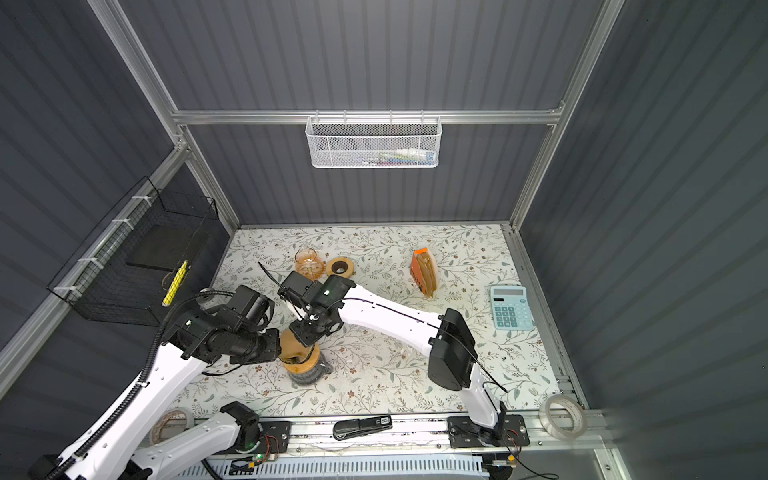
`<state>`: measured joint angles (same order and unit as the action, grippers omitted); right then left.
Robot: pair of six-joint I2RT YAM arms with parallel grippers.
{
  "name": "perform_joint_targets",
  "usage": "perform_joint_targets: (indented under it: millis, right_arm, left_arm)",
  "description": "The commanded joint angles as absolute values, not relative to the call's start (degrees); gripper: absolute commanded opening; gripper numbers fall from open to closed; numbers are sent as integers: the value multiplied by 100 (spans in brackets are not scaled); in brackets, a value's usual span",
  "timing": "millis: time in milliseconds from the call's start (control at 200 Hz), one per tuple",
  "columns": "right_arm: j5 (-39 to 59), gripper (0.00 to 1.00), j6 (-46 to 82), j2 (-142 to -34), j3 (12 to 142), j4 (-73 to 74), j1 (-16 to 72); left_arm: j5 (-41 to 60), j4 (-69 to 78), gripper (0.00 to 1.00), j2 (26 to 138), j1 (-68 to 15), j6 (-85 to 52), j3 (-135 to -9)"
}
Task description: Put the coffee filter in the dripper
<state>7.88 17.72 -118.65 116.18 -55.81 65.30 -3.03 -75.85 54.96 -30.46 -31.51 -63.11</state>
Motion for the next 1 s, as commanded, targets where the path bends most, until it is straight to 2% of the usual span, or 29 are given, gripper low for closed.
perform_joint_targets:
  millis: [0,505,770,996]
  right_arm:
    - [627,24,1758,-11673,11769,-5748,6556]
    - [510,31,1775,-11461,11729,-5772,6601]
    - [571,18,1861,-11230,11369,-5666,6618]
    - [686,16,1968,-11113,11004,-5519,6635]
  left_arm:
    - [-387,-7822,29,5440,-3076,-3104,-6552]
    - [-23,-7591,29,5519,-3076,-2930,-6874]
    - [494,-7286,27,5460,-3076,-2875,-6521]
    - [585,-7264,27,5349,-3076,-2922,-6141]
